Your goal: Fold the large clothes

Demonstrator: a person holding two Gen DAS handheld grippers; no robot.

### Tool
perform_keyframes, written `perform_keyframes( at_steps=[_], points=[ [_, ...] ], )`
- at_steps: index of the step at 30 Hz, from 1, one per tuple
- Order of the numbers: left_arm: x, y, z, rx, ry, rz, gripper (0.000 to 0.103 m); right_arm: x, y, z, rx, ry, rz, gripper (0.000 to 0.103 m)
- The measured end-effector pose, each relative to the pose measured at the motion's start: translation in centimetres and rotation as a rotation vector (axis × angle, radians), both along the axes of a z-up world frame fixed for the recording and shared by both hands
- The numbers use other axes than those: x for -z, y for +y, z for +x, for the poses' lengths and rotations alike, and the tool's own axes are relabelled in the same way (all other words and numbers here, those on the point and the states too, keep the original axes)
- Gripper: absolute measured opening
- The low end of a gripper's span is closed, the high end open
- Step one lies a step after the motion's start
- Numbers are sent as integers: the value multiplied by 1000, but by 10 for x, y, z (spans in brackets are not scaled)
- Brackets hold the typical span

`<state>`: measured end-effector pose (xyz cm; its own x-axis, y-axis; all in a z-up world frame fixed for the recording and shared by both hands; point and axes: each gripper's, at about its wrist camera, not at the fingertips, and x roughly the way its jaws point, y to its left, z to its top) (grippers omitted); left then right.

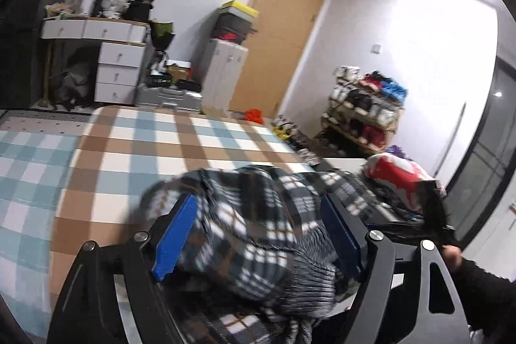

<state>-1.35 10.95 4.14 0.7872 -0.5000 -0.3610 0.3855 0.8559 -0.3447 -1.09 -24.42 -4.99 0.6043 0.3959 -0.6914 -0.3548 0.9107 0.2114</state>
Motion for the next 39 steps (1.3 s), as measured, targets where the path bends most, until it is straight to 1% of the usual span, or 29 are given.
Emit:
perform_keyframes(
  at_steps=[1,2,3,4,5,6,7,9,10,11,13,16,17,18,19,20,21,22,24,25,27,28,30,31,34,37,39],
  points=[
    [-4,-2,7,15,9,-9,76,-6,-2,-5,-7,-9,7,80],
    [-2,-7,7,20,13,-9,76,-9,-4,-7,-9,-7,11,82],
    [1,-12,9,13,23,7,76,-12,-7,-8,0,-7,13,85],
    [1,-21,17,20,44,28,76,-17,-11,-11,11,-12,25,85],
    [14,-24,12,35,52,25,76,-23,-18,-14,16,-25,61,85],
    [19,-27,13,42,62,27,76,-25,-20,-15,22,-31,72,86],
    [26,-31,15,39,84,48,76,-28,-22,-16,33,-41,76,89],
    [40,-35,22,50,145,71,76,-35,-24,-12,61,-72,75,91],
    [49,-37,33,52,190,95,76,-34,-21,-10,63,-75,75,92],
    [58,-35,36,26,218,121,76,-35,-18,0,61,-72,82,92],
    [73,-28,48,-5,265,138,76,-32,-12,12,80,-68,90,92],
    [97,-10,69,-58,353,144,76,-17,-5,56,141,0,57,92],
    [103,-1,75,-46,387,108,76,-7,-7,73,171,40,40,92],
    [107,3,81,-38,414,76,76,5,-11,92,199,100,33,92],
    [109,9,85,-35,431,39,76,13,-15,103,204,140,37,91],
    [107,11,86,-33,434,30,76,24,-21,118,218,195,42,91],
    [104,9,88,-28,432,48,76,32,-26,128,236,225,43,91],
    [102,5,90,-18,425,86,76,38,-28,134,238,243,45,92],
    [100,-2,95,-10,411,139,76,37,-28,145,236,230,28,93],
    [100,-3,100,-7,414,152,76,36,-26,151,235,228,5,93],
    [101,-2,109,-7,421,135,76,37,-24,161,235,228,-18,94],
    [102,0,115,-7,427,122,76,38,-22,165,233,227,-23,98],
    [101,1,129,-3,434,108,76,41,-16,177,223,209,-56,103],
    [99,2,137,-8,432,102,76,42,-13,183,224,198,-74,103],
    [97,0,158,-18,435,128,76,42,-5,202,235,176,-107,103],
    [94,1,179,-35,437,158,76,39,2,230,239,160,-127,103],
    [92,4,194,-50,454,170,76,37,9,251,234,146,-146,103]
  ],
)
